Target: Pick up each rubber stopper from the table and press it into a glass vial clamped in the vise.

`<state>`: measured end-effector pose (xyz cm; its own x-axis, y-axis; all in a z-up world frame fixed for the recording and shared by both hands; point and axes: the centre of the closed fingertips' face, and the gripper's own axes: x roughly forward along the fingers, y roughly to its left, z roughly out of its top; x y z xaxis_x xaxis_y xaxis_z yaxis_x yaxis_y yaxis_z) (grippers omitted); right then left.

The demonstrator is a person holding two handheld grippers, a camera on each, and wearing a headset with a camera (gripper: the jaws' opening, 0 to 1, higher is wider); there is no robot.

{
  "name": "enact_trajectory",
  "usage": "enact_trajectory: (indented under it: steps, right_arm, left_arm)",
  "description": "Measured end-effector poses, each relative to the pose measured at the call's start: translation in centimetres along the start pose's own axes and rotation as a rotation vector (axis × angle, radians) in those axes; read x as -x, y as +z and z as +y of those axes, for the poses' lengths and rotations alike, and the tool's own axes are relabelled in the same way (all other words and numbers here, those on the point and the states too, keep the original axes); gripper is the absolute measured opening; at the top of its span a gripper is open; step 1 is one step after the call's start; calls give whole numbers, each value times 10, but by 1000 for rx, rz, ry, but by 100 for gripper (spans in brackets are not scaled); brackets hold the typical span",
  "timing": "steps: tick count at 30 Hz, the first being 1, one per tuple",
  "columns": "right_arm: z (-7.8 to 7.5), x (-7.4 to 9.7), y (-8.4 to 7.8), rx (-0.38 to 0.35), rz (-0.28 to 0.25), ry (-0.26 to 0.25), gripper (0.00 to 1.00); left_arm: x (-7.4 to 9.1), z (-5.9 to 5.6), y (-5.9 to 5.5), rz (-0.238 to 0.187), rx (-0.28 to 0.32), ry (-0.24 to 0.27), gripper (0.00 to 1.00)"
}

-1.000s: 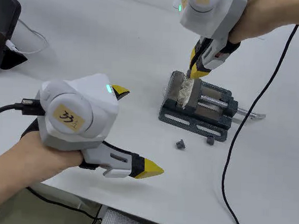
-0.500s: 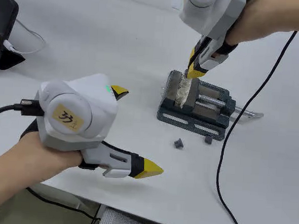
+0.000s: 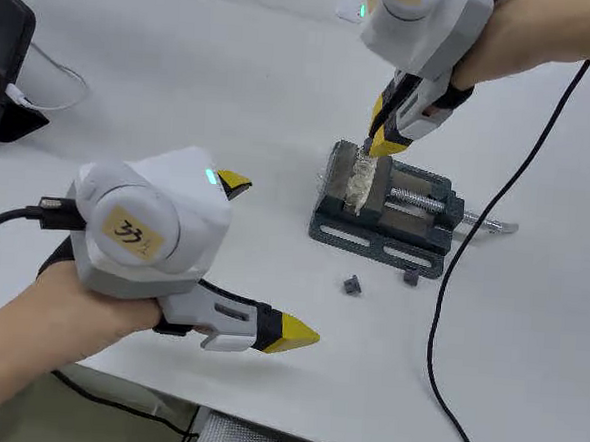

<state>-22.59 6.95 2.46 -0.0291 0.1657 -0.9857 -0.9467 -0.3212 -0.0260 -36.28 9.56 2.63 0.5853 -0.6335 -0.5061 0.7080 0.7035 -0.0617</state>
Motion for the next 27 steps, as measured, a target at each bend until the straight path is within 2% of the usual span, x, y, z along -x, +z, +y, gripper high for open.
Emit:
enact_trajectory:
  steps: [5, 7, 9, 14, 19, 27]
  right_arm:
    - [2, 2, -6, 15, 16, 5, 18]
    - [0, 6, -6, 10, 1, -3, 14]
    - [6, 12, -5, -12, -15, 13, 13]
    - [7, 18, -1, -11, -32, 20, 7]
    - [8, 16, 5, -17, -50, 28, 3]
    - [8, 12, 5, -24, -45, 38, 0]
  left_arm:
    - [1, 1, 0, -1, 0, 4, 98]
    - [1, 1, 0, -1, 0, 4, 98]
    - [1, 2, 0, -1, 1, 3, 98]
    - [0, 2, 1, -2, -2, 2, 98]
    - [0, 2, 0, 1, -1, 0, 98]
    - [-1, 2, -4, 10, 5, -2, 98]
